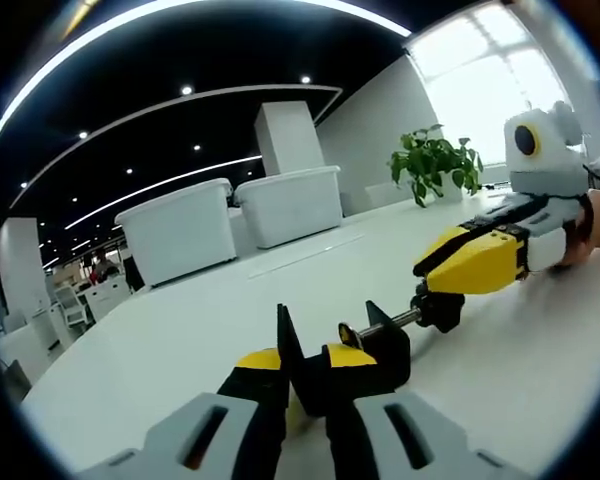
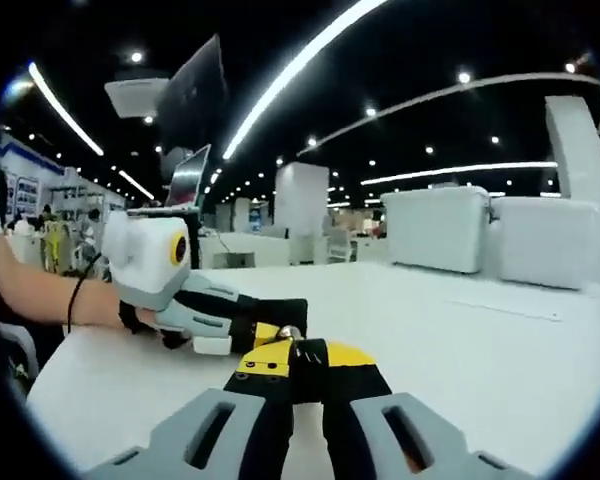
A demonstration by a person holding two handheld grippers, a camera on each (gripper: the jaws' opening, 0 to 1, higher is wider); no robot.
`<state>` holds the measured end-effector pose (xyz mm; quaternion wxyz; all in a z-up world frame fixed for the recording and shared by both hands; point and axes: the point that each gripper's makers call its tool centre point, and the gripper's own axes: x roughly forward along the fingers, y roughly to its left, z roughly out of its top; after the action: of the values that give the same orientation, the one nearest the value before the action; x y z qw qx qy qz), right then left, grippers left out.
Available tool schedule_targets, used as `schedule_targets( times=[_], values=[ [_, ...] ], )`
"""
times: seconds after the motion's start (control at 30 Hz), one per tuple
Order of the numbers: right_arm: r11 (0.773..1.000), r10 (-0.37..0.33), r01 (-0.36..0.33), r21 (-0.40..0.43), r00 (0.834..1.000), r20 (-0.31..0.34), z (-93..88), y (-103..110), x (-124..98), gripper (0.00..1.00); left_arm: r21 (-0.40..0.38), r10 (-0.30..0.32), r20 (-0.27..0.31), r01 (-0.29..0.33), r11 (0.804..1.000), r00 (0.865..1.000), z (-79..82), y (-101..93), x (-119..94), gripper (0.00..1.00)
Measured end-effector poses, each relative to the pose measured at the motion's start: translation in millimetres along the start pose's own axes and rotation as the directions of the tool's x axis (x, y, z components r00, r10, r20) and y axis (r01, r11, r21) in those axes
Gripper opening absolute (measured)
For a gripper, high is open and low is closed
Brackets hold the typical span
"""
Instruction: Clamp the fixed fixture on the desktop, loosen the retaining clip, secure it to the edge of the desk, and tighten the retaining clip.
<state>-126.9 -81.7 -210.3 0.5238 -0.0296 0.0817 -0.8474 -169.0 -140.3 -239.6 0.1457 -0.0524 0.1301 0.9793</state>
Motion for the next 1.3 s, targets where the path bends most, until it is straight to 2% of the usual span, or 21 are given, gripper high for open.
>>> schedule_targets(
  times=[0.13,0.23,0.27,0.3,0.33,0.37,0.43,0.73,0.83,0.93,1.07,1.17,1.23,1.27,1.3],
  values=[
    [1.000,-0.008,0.008,-0.018,1.000,-0.002,-0.6,-1,1,0.09,0.001,0.001,0.000,-0.001,1.000,1.000,-0.1,-0.1,0,0.13],
    [1.000,-0.013,0.013,0.011,1.000,-0.010,-1.5,-5,2,0.11,0.000,0.001,0.000,-0.001,1.000,1.000,-0.2,-0.3,0,0.13],
    [0.998,-0.008,0.009,0.055,1.000,-0.020,-4.5,-13,5,0.14,0.000,0.001,0.000,-0.001,1.000,1.000,-0.2,-0.4,0,0.13],
    [0.989,-0.017,0.024,0.145,0.999,-0.048,-9.2,-16,4,0.18,0.000,0.001,-0.001,-0.001,1.000,1.000,-0.3,-0.4,0,0.13],
    [0.982,-0.015,0.025,0.188,0.998,-0.054,-10.3,-19,4,0.23,0.000,0.000,-0.001,0.000,1.000,1.000,-0.3,-0.5,0,0.13],
    [0.963,-0.013,0.037,0.267,0.996,-0.090,-17.4,-23,3,0.25,0.001,-0.001,0.000,0.001,1.000,1.000,-0.2,-0.8,0,0.13],
    [0.948,-0.008,0.032,0.318,0.997,-0.076,-15.5,-27,4,0.26,0.001,-0.004,0.000,0.004,1.000,1.000,-0.1,-1.3,0,0.13],
    [0.938,0.030,-0.004,0.347,0.997,-0.070,-16.9,-25,5,0.23,0.002,-0.006,0.002,0.006,1.000,1.000,0.2,-1.6,-1,0.13],
    [0.952,0.028,-0.007,0.305,0.997,-0.065,-16.7,-28,5,0.22,0.002,-0.006,0.001,0.006,1.000,1.000,0.2,-1.6,-1,0.13],
    [0.975,0.024,-0.011,0.220,0.998,-0.055,-15.0,-27,5,0.22,0.002,-0.005,0.001,0.005,1.000,1.000,0.2,-1.3,-1,0.13],
    [0.999,0.004,-0.001,0.049,0.999,-0.049,-12.4,-21,5,0.22,0.002,-0.001,0.000,0.001,1.000,1.000,0.0,-0.5,-1,0.13],
    [0.996,-0.014,0.010,-0.088,0.999,-0.047,-10.9,-16,6,0.22,0.000,0.002,-0.001,-0.002,1.000,1.000,-0.1,0.1,-1,0.14],
    [0.983,-0.023,0.014,-0.181,0.998,-0.050,-9.7,-11,6,0.22,0.000,0.004,-0.002,-0.004,1.000,1.000,-0.3,0.2,-1,0.14],
    [0.978,-0.025,0.014,-0.209,0.998,-0.050,-9.5,-10,6,0.22,0.001,0.004,-0.002,-0.004,1.000,1.000,-0.3,0.2,-1,0.14],
    [0.981,-0.024,0.013,-0.194,0.998,-0.053,-9.7,-8,7,0.23,0.001,0.004,-0.002,-0.004,1.000,1.000,-0.3,0.2,-1,0.14]
  ],
)
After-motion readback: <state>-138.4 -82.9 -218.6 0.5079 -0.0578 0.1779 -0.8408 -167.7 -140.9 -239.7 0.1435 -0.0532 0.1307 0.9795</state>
